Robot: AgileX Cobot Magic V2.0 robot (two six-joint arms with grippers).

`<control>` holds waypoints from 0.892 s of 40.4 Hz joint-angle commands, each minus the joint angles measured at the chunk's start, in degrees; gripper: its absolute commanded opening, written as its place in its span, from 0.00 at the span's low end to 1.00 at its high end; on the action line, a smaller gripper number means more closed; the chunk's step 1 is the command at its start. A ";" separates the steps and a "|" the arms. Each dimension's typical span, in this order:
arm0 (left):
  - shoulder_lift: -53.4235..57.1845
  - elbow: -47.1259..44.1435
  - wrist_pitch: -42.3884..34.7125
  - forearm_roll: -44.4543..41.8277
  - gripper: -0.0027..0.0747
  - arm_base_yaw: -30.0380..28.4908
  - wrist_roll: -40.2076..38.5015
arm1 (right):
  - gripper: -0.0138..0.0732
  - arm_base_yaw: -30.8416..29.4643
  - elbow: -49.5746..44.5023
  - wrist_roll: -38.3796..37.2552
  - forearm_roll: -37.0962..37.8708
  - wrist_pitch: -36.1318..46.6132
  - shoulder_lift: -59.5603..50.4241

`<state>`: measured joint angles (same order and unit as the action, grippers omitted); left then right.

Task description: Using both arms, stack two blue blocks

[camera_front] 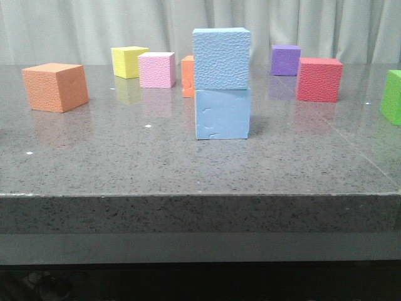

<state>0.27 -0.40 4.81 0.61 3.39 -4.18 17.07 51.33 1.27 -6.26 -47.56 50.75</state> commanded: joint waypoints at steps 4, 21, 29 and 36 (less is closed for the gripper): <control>1.38 -2.04 -4.81 -0.01 0.01 0.40 -0.15 | 0.08 -9.12 -8.47 1.88 0.89 15.68 -12.01; 1.38 -2.04 -4.81 -0.01 0.01 0.40 -0.15 | 0.08 -18.83 -43.55 4.38 1.41 46.63 -45.25; 1.38 -2.04 -4.81 -0.01 0.01 0.40 -0.15 | 0.08 -18.83 -50.93 4.26 1.41 47.99 -51.25; 1.30 -2.04 -4.81 -0.01 0.01 0.40 -0.15 | 0.08 -18.83 -52.82 4.26 1.41 49.68 -52.49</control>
<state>0.27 -0.40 4.69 0.61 3.39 -4.16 -1.46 -1.58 5.07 -5.20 -3.75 -0.57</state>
